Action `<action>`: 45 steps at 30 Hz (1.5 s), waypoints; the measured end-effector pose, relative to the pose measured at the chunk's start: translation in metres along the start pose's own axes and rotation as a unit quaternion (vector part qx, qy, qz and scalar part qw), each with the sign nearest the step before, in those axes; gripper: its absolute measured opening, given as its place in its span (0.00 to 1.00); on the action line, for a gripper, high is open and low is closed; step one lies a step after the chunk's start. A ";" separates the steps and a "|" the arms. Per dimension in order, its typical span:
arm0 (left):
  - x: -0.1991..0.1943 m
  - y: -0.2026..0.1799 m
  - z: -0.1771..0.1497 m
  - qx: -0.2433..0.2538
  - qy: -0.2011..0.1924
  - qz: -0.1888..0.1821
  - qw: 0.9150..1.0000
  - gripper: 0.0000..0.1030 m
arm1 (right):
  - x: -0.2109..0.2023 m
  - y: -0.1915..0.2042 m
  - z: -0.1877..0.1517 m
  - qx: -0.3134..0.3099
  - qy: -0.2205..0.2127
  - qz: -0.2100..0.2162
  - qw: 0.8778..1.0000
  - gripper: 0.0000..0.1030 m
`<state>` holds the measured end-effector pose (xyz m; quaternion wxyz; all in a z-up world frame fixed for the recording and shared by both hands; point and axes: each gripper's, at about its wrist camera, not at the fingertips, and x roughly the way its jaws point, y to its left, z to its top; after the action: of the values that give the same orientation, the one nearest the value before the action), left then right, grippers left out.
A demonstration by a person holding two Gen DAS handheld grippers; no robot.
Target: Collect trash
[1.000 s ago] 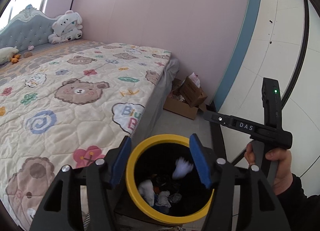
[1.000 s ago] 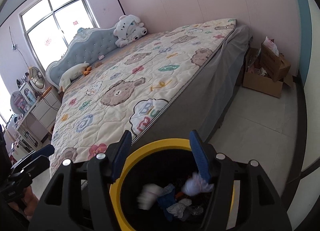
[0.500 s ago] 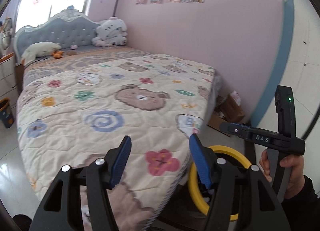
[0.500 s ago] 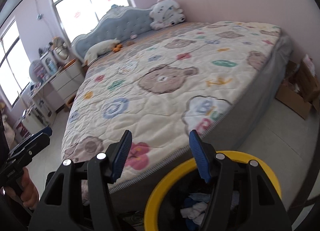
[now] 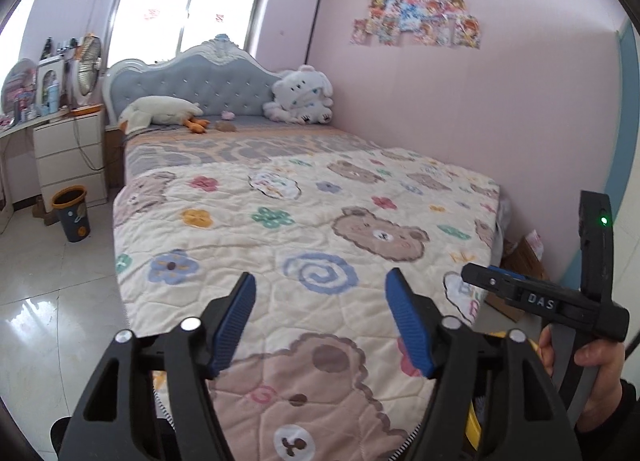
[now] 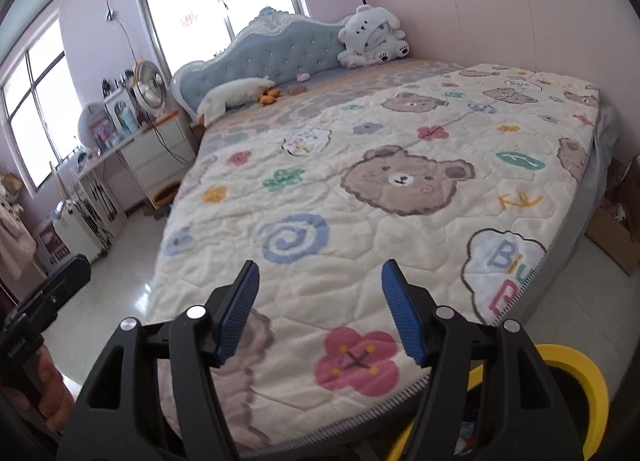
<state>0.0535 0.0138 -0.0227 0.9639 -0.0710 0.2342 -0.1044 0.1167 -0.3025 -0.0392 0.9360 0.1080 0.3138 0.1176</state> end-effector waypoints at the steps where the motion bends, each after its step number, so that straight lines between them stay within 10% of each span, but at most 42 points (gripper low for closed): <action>1: -0.003 0.003 0.002 -0.005 -0.006 0.002 1.000 0.69 | -0.004 0.003 0.002 -0.001 -0.010 -0.003 1.000 0.69; 6: -0.019 0.013 0.009 -0.017 -0.041 0.020 0.999 0.83 | -0.027 0.020 0.009 -0.009 -0.071 -0.025 0.997 0.91; 21: -0.053 0.003 0.007 -0.011 -0.112 0.055 0.992 0.92 | -0.058 0.045 -0.001 -0.044 -0.172 -0.100 0.979 0.92; 45: -0.052 0.002 0.004 -0.019 -0.104 0.045 0.993 0.92 | -0.052 0.047 -0.010 -0.041 -0.170 -0.095 0.980 0.92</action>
<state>0.0101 0.0285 0.0029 0.9853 -0.0890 0.1376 -0.0485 0.0631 -0.2718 -0.0051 0.9861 0.0580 0.1544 0.0209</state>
